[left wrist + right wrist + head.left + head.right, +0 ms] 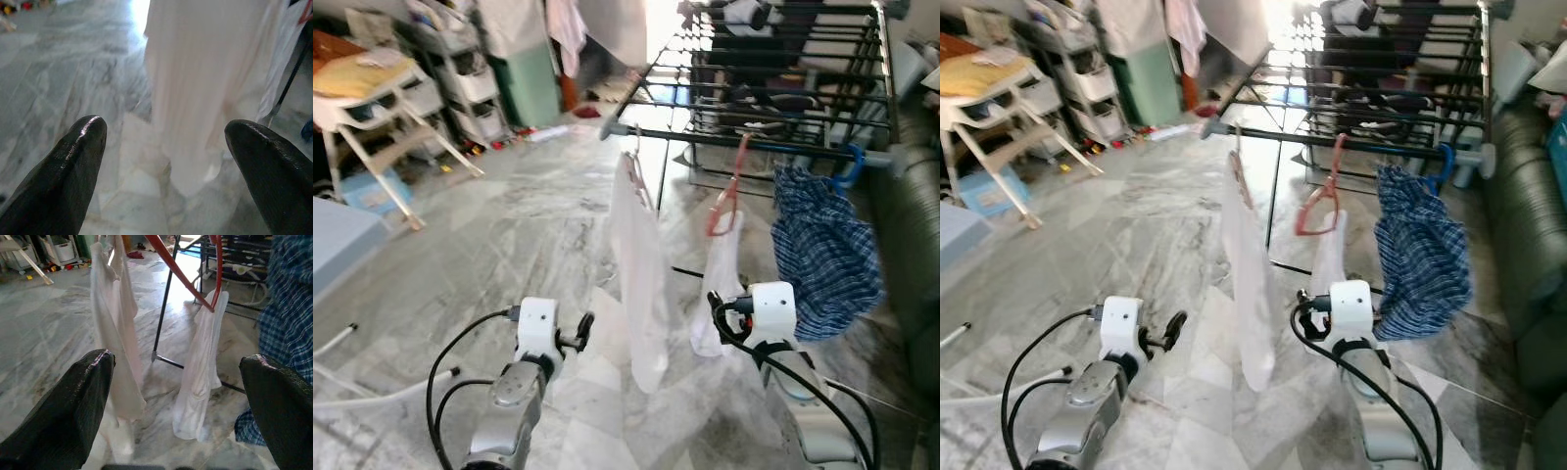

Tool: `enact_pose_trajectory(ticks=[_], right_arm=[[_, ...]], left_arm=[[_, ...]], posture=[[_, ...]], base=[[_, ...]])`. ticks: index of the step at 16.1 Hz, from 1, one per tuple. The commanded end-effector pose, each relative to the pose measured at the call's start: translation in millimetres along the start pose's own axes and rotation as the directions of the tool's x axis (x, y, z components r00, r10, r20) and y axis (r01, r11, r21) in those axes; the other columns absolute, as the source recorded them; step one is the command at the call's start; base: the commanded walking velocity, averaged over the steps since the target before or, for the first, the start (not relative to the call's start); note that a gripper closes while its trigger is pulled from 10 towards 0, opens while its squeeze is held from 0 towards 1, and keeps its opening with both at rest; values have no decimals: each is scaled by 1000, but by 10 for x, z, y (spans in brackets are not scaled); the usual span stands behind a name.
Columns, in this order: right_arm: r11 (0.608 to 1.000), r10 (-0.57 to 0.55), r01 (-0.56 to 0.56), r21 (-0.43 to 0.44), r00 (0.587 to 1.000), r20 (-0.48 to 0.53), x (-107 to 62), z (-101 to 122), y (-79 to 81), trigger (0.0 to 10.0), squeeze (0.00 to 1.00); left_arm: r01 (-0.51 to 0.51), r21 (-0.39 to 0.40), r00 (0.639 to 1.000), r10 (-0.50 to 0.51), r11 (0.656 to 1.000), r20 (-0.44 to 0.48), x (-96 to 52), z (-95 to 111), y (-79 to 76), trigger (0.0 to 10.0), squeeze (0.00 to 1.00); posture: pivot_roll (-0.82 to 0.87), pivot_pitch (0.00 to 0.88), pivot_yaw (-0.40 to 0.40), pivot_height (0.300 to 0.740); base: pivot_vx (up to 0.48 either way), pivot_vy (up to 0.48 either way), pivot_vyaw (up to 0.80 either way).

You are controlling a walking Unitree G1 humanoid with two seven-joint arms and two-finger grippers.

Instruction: Hang hanger

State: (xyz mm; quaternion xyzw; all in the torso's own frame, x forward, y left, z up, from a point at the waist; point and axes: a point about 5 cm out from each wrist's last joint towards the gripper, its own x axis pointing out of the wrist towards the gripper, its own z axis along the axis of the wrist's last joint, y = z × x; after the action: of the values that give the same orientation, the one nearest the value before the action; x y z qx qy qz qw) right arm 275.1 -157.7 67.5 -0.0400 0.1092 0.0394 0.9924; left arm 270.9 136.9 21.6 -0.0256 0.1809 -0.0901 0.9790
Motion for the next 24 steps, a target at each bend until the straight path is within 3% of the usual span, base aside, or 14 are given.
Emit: enact_pose_trajectory(ticks=[1, 15, 18, 24], right_arm=[[1000, 20, -20, 1, 1000, 7, 23, 15, 55, 10000, 0], [1000, 20, -20, 1, 1000, 7, 23, 15, 55, 10000, 0], [1000, 18, -17, 21, 999, -28, 63, -132, 83, 10000, 0], [1000, 17, -16, 20, 1000, -20, 79, -143, 80, 10000, 0]], left_arm=[[-17, -1, 1000, 17, 1000, 6, -9, 7, 68, 10000, 0], [-17, -1, 1000, 17, 1000, 6, -9, 7, 68, 10000, 0], [6, -12, 1000, -6, 1000, 3, -8, -89, 112, 10000, 0], [25, -18, 1000, -24, 1000, 7, 8, -100, 95, 10000, 0]], posture=[[-119, 0, 96, 740], [-119, 0, 96, 740], [-112, 0, 95, 740], [-114, 0, 95, 740]], base=[[0, 0, 0], [0, 0, 0], [0, 0, 0], [0, 0, 0]])
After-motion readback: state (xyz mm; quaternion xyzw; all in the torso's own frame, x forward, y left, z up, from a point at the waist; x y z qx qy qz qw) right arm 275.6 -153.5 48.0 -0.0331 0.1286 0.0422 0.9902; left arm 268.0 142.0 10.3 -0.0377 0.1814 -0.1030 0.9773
